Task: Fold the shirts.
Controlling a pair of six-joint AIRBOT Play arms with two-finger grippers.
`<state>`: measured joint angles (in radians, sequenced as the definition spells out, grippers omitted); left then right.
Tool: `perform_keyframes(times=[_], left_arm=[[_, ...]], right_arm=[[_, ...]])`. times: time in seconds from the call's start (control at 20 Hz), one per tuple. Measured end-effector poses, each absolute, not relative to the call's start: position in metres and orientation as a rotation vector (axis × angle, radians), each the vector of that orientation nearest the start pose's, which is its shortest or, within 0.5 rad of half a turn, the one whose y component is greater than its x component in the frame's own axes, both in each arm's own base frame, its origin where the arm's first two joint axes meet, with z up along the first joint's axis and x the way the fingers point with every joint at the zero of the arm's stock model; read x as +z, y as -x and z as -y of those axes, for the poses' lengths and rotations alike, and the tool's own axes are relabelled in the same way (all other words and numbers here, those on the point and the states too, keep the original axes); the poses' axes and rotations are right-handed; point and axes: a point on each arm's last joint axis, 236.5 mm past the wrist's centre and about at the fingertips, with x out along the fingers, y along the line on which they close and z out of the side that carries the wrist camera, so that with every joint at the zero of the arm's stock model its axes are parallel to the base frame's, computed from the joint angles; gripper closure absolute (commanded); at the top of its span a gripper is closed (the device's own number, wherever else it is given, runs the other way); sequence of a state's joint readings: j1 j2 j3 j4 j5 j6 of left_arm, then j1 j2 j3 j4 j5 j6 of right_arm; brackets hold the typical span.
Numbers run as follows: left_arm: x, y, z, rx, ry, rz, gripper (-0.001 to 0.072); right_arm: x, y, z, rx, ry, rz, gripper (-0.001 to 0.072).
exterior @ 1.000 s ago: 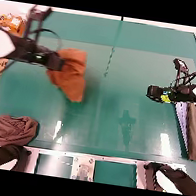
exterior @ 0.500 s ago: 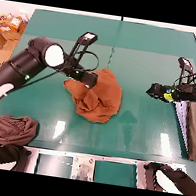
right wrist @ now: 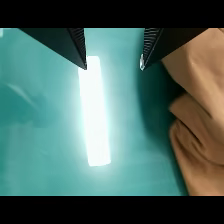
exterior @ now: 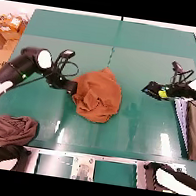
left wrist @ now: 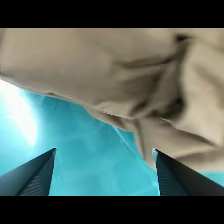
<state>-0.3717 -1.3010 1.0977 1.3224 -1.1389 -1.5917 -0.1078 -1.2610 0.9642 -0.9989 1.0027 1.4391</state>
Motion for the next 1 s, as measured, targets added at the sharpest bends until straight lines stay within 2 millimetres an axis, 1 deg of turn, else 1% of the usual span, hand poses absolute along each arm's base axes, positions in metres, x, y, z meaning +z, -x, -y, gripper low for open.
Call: perform_keyframes(times=[0.1, 0.25, 0.35, 0.4, 0.45, 0.55, 0.6, 0.65, 0.7, 0.8, 0.85, 0.9, 0.95, 1.0], left_arm=[[-0.036, -0.313, 0.186, -0.412, 0.065, -1.413, 0.0002], [-0.06, -0.28, 0.205, -0.456, 0.2, -1.502, 0.0002], [-0.069, -0.258, 0.222, -0.504, 0.264, -1.547, 0.0002], [-0.072, -0.251, 0.23, -0.525, 0.282, -1.553, 0.0003], [-0.074, -0.244, 0.239, -0.543, 0.29, -1.552, 0.0003], [-0.078, -0.239, 0.256, -0.571, 0.297, -1.526, 0.0007], [-0.08, -0.237, 0.262, -0.58, 0.298, -1.512, 0.0164], [-0.08, -0.237, 0.267, -0.586, 0.3, -1.496, 0.0404], [-0.081, -0.238, 0.27, -0.587, 0.301, -1.482, 0.0492], [-0.083, -0.24, 0.271, -0.589, 0.287, -1.461, 0.0496], [-0.084, -0.241, 0.272, -0.59, 0.279, -1.452, 0.0651], [-0.084, -0.242, 0.272, -0.589, 0.272, -1.443, 0.068], [-0.085, -0.243, 0.271, -0.589, 0.262, -1.434, 0.068], [-0.086, -0.244, 0.271, -0.588, 0.256, -1.429, 0.068]], right_arm=[[-0.026, -0.398, -0.082, 0.262, -0.589, -1.212, 0.0301], [-0.04, -0.432, -0.099, 0.332, -0.648, -1.206, 0.03], [-0.046, -0.453, -0.113, 0.378, -0.656, -1.208, 0.03], [-0.049, -0.463, -0.122, 0.404, -0.653, -1.211, 0.03], [-0.052, -0.471, -0.131, 0.427, -0.649, -1.216, 0.03], [-0.06, -0.484, -0.15, 0.47, -0.634, -1.226, 0.03], [-0.064, -0.489, -0.162, 0.492, -0.626, -1.233, 0.03], [-0.069, -0.492, -0.172, 0.51, -0.616, -1.24, 0.03], [-0.072, -0.495, -0.183, 0.529, -0.607, -1.245, 0.03], [-0.079, -0.498, -0.205, 0.567, -0.584, -1.257, 0.0301], [-0.083, -0.498, -0.215, 0.584, -0.573, -1.264, 0.0302], [-0.085, -0.5, -0.225, 0.601, -0.568, -1.266, 0.0308], [-0.087, -0.501, -0.234, 0.616, -0.566, -1.268, 0.0364], [-0.09, -0.501, -0.243, 0.629, -0.563, -1.272, 0.0453]])
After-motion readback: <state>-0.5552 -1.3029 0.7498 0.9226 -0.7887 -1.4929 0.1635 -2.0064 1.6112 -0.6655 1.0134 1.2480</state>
